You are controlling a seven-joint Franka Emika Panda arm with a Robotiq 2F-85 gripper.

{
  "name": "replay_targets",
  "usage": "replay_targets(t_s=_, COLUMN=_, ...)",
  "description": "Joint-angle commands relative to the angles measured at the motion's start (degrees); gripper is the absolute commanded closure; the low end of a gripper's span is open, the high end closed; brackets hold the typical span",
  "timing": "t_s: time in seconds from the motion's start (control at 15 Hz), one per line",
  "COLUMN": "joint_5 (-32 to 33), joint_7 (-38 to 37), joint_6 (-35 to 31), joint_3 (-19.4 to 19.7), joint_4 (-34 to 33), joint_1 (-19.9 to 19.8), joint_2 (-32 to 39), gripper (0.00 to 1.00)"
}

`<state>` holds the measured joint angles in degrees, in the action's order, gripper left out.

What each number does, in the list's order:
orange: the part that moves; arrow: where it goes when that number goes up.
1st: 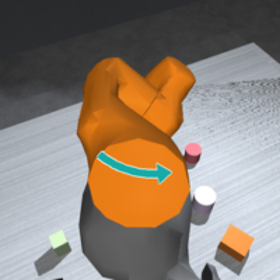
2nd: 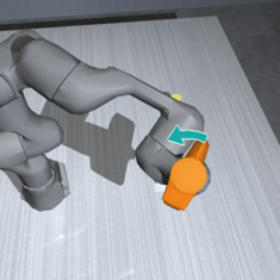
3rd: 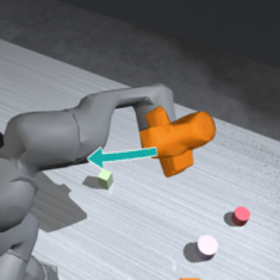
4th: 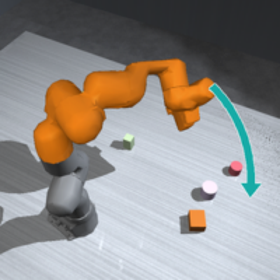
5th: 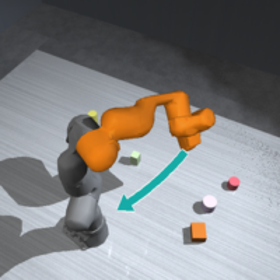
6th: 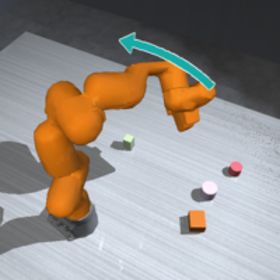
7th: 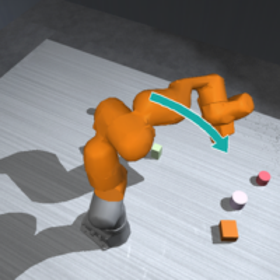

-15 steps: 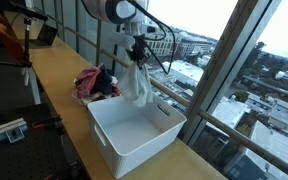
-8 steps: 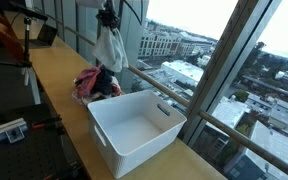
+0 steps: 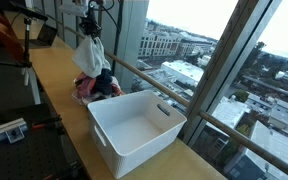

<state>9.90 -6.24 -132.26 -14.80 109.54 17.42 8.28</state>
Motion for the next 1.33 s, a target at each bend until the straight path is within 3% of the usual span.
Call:
replay_targets(t_s=0.0, joint_5=0.9, joint_7=-0.7, joint_6=1.3, joint_3=0.6, joint_4=-1.8, joint_1=0.2, joint_2=2.8, gripper=0.97)
replay_targets(t_s=0.13, joint_5=1.1, joint_7=-0.4, joint_6=1.3, joint_3=1.2, joint_4=-1.7, joint_1=0.0, joint_2=4.0, gripper=0.97)
replay_targets(t_s=0.2, joint_5=1.2, joint_7=-0.3, joint_6=1.5, joint_3=1.5, joint_4=-1.5, joint_1=-0.1, joint_2=4.5, gripper=0.61)
replay_targets(t_s=0.27, joint_5=0.9, joint_7=0.0, joint_6=1.6, joint_3=1.8, joint_4=-1.3, joint_1=-0.4, joint_2=4.9, gripper=0.6)
replay_targets(t_s=0.8, joint_5=-6.5, joint_7=5.3, joint_6=5.3, joint_3=4.4, joint_4=-2.0, joint_1=-6.6, joint_2=3.2, gripper=0.05)
replay_targets(t_s=0.87, joint_5=-7.0, joint_7=6.1, joint_6=5.9, joint_3=4.7, joint_4=-2.8, joint_1=-7.3, joint_2=3.1, gripper=0.0)
replay_targets(t_s=0.93, joint_5=-5.1, joint_7=3.9, joint_6=3.4, joint_3=4.5, joint_4=-1.4, joint_1=-6.2, joint_2=4.0, gripper=0.15)
replay_targets(t_s=1.07, joint_5=-5.7, joint_7=4.9, joint_6=4.3, joint_3=4.9, joint_4=-2.3, joint_1=-7.3, joint_2=3.7, gripper=0.0)
replay_targets(t_s=1.27, joint_5=-5.8, joint_7=5.0, joint_6=4.5, joint_3=4.9, joint_4=-2.5, joint_1=-7.3, joint_2=3.7, gripper=0.0)
